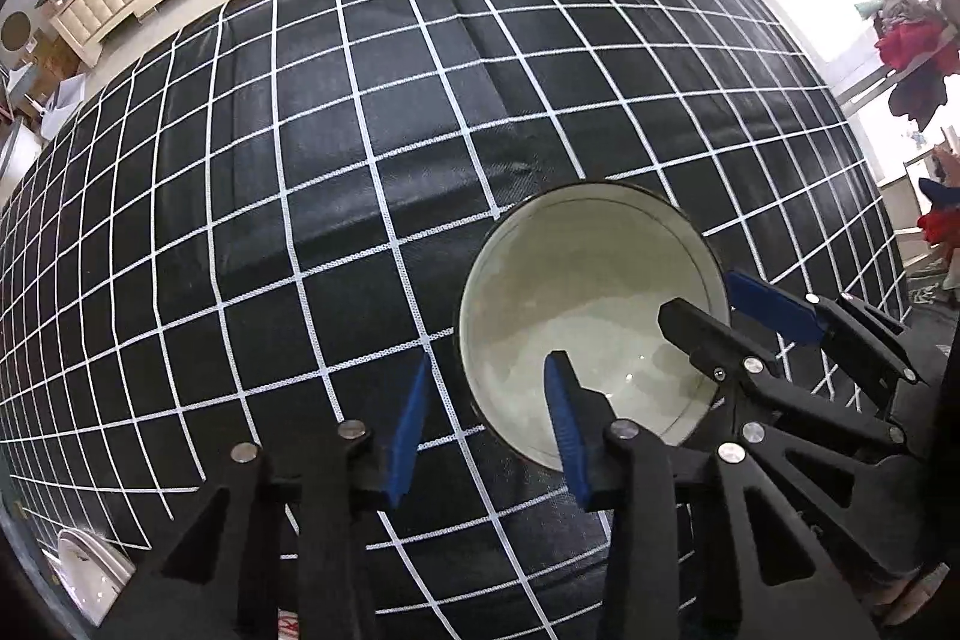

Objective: Organize plates and bowls
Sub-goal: 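Reach the left gripper to the floral-patterned bowl rim and close, then carry the floral-patterned bowl and lower it onto the bowl stack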

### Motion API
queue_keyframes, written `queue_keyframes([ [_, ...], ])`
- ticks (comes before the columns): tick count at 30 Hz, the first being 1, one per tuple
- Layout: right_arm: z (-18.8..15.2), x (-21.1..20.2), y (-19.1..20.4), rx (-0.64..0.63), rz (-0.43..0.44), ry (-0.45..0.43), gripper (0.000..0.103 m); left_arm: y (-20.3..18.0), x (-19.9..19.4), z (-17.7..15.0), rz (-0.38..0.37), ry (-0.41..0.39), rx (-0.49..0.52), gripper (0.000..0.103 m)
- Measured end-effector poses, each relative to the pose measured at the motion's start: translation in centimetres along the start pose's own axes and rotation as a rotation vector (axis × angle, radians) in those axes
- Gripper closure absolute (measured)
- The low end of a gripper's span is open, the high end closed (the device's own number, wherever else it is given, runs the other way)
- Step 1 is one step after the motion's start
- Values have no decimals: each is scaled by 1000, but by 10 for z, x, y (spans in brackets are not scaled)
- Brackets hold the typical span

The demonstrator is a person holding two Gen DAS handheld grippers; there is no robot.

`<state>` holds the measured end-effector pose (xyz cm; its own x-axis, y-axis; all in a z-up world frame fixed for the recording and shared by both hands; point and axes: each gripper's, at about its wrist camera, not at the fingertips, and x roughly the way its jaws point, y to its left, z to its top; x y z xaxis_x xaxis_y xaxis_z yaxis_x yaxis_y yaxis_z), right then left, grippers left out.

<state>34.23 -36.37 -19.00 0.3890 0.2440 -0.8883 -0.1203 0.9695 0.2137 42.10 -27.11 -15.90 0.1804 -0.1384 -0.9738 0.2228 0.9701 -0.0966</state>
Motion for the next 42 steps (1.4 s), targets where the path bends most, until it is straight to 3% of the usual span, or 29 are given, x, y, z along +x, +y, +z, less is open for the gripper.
queue_keyframes([
  [5,0,3,0,9,34,13,71,-4,12,-1,43,11,14,83],
  [11,2,6,2,10,23,19,81,-5,18,-3,22,5,15,89],
  [20,4,4,10,30,-44,11,89,-18,9,-5,41,-9,13,92],
  [27,0,-10,12,67,-25,16,90,-16,-6,-12,19,-12,0,92],
  [42,-6,-61,50,47,-36,-36,90,3,-76,-57,-15,-93,-48,92],
])
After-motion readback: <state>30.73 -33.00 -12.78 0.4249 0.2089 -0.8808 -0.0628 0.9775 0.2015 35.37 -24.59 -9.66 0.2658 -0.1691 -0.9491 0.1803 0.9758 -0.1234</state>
